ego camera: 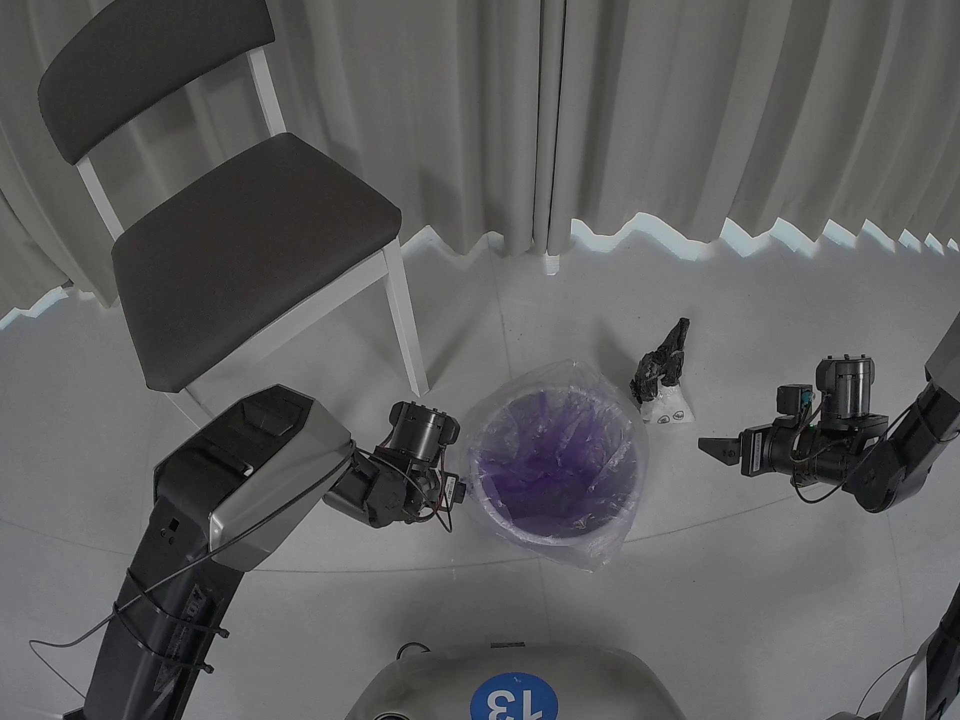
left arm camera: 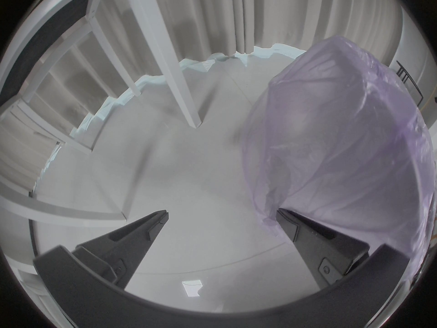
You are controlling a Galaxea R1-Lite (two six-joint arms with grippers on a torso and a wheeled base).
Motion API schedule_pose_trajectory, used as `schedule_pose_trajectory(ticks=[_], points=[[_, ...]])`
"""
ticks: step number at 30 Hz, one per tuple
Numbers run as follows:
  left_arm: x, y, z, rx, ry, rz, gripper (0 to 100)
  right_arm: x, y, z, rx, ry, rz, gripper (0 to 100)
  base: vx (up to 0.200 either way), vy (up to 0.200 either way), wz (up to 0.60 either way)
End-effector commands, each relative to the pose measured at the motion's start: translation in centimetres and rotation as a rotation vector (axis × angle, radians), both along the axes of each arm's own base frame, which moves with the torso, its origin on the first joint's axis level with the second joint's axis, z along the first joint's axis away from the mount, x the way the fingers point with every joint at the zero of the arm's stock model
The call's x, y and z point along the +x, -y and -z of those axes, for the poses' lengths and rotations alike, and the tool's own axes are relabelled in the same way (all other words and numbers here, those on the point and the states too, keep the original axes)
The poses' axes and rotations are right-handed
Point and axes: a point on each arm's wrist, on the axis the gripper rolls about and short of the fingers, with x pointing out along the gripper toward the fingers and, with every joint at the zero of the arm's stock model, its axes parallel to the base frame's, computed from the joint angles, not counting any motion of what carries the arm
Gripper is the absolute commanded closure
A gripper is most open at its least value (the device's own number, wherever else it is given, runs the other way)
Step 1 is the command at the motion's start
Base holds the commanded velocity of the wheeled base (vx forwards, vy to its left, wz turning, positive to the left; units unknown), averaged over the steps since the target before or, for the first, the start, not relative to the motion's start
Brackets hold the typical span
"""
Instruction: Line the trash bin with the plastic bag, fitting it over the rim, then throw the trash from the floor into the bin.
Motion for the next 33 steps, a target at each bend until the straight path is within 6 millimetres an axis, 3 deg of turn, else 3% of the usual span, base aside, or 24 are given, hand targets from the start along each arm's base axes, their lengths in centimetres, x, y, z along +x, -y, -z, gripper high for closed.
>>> schedule_pose_trajectory(ticks=[1, 9, 15, 21, 27, 30, 33], points=[[-1.0, -0.5, -2.2, -0.056, 0.029, -0.01, 0, 0.3, -0.2, 1.5, 0.003, -0.044, -0.013, 0, 0.0, 0.0, 0.0], [-4.1, -1.9, -6.5, -0.133, 0.085, 0.031, 0, -1.6, -2.0, 2.4, -0.009, -0.097, -0.088, 0, 0.0, 0.0, 0.0], [-6.5, -3.1, -7.6, -0.163, 0.159, 0.032, 0, -4.5, -4.6, 4.4, -0.077, -0.166, -0.214, 0, 0.0, 0.0, 0.0], [-8.0, -3.9, -9.6, -0.195, 0.217, 0.034, 0, -5.5, -6.0, 5.9, -0.098, -0.192, -0.259, 0, 0.0, 0.0, 0.0], [-8.9, -4.3, -10.8, -0.218, 0.227, 0.021, 0, -3.8, -6.6, 9.2, -0.178, -0.202, -0.226, 0, 0.0, 0.0, 0.0], [-9.0, -4.4, -11.0, -0.219, 0.23, 0.021, 0, -3.5, -6.5, 9.5, -0.186, -0.202, -0.23, 0, 0.0, 0.0, 0.0], [-9.4, -5.2, -11.9, -0.224, 0.244, 0.004, 0, -0.5, -6.3, 11.0, -0.19, -0.174, -0.207, 0, 0.0, 0.0, 0.0]])
